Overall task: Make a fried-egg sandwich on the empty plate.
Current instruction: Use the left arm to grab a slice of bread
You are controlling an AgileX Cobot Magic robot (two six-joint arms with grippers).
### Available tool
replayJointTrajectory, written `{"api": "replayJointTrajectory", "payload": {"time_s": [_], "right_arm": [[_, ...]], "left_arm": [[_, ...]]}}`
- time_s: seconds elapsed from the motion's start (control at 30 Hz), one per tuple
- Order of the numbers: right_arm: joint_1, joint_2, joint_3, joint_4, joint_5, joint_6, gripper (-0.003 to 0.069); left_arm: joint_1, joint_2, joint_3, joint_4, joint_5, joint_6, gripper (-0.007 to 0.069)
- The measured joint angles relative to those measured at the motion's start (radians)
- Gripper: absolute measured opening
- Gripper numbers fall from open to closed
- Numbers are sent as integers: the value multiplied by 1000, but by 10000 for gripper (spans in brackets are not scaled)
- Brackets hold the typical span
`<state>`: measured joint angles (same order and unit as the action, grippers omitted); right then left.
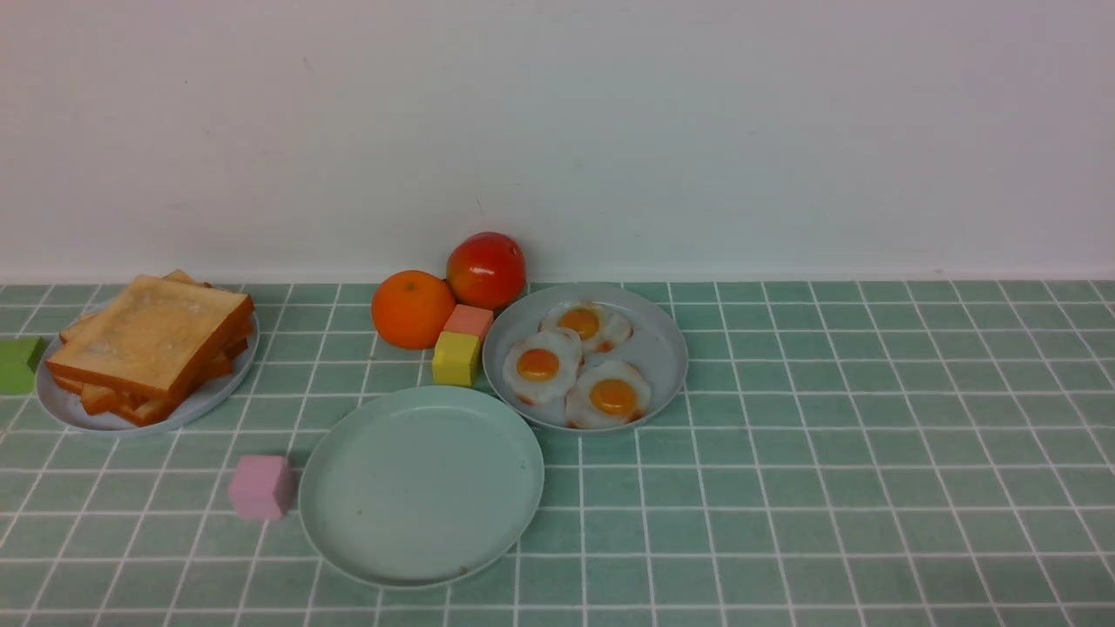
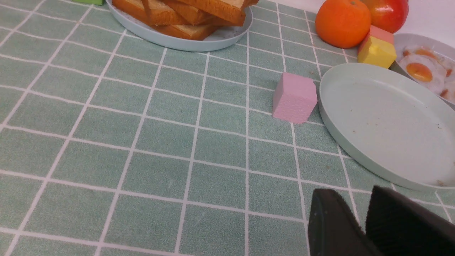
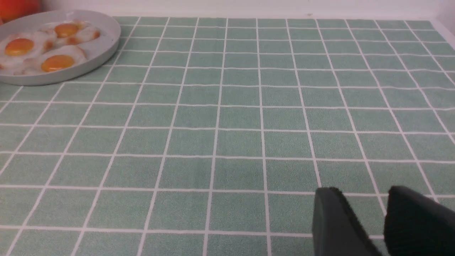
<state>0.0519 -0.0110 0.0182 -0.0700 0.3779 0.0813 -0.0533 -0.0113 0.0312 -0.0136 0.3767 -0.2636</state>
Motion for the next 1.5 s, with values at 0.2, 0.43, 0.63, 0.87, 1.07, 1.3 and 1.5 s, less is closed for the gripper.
{"api": "replayJointTrajectory", "payload": {"time_s": [0.2,0.43,0.63,0.87,1.07,1.3,1.5], "right_arm": [[0,0,0,0,0,0,238],[0,0,0,0,0,0,239],[0,0,0,0,0,0,239],[0,0,0,0,0,0,239],[0,0,0,0,0,0,239],[0,0,0,0,0,0,239],[0,0,2,-1,-27,16,239]], "left_arm": [[0,0,0,0,0,0,181],[0,0,0,0,0,0,183],[0,0,0,0,0,0,185],[0,0,0,-31,-61,-23,185],[0,0,0,-312,-318,-223,186],[0,3,-8,-447,-468,-278,185],[0,239,-293,-302,-139,-143,74]]}}
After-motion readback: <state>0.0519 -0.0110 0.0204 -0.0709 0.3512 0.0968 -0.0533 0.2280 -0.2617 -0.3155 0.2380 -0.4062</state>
